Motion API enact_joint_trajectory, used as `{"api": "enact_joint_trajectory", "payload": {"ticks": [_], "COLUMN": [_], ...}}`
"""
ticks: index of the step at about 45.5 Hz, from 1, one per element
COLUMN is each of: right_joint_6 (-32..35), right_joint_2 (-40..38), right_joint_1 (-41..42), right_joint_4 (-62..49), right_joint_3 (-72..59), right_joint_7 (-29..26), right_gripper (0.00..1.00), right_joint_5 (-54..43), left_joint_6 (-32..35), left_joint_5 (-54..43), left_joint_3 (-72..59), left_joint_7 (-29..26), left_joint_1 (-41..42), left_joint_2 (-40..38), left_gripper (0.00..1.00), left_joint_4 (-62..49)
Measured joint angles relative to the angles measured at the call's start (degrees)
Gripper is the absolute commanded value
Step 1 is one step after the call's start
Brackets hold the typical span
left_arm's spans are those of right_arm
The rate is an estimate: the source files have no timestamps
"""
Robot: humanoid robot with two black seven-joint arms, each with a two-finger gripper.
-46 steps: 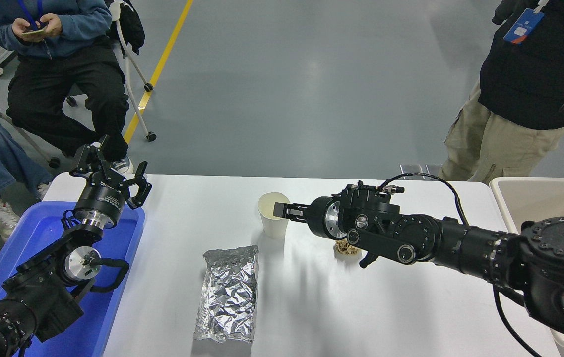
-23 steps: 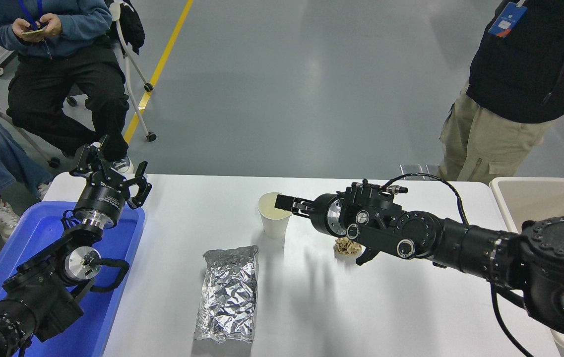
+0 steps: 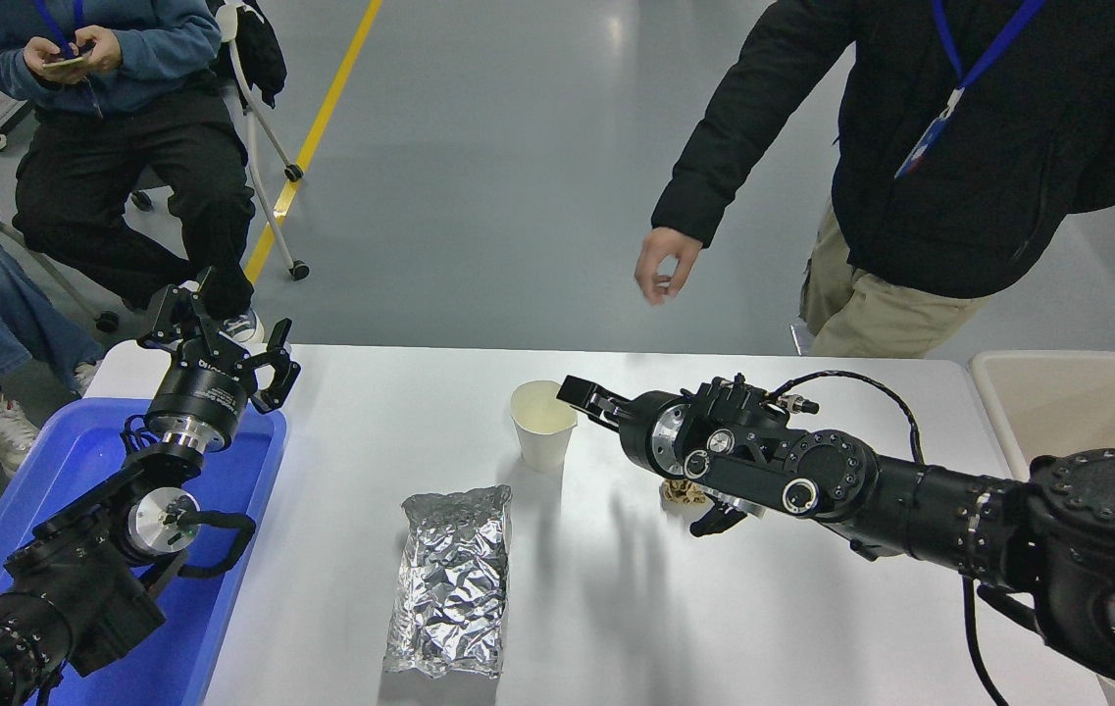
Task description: Dispose of the paper cup in the dustbin
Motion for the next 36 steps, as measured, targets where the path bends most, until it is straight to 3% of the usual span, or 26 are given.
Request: {"api": "enact_joint_trajectory", "payload": {"ticks": [33, 34, 36], "right_joint_6": [-0.61, -0.63, -0.64], "right_joint_2": [0.0, 0.0, 0.0], "right_joint_1": [-0.26, -0.26, -0.25], "right_joint_4": [0.85, 0.84, 0.82], "right_joint_3": [-0.79, -0.79, -0.8], "right_joint_7": [3.77, 3.84, 3.96], "right_gripper": [0.0, 0.17, 0.68], "right_joint_5": [-6.62, -6.66, -6.72], "left_joint_6": [0.01, 0.01, 0.01], "left_joint_5": [0.0, 0.0, 0.0], "left_joint_3": [0.0, 0.0, 0.0], "left_joint_7": [0.0, 0.0, 0.0], "left_joint_1": [0.0, 0.0, 0.0], "left_joint_2": [0.0, 0.0, 0.0], "left_gripper": [1.0, 1.0, 1.0], "left_joint_4": [0.0, 0.0, 0.0]}}
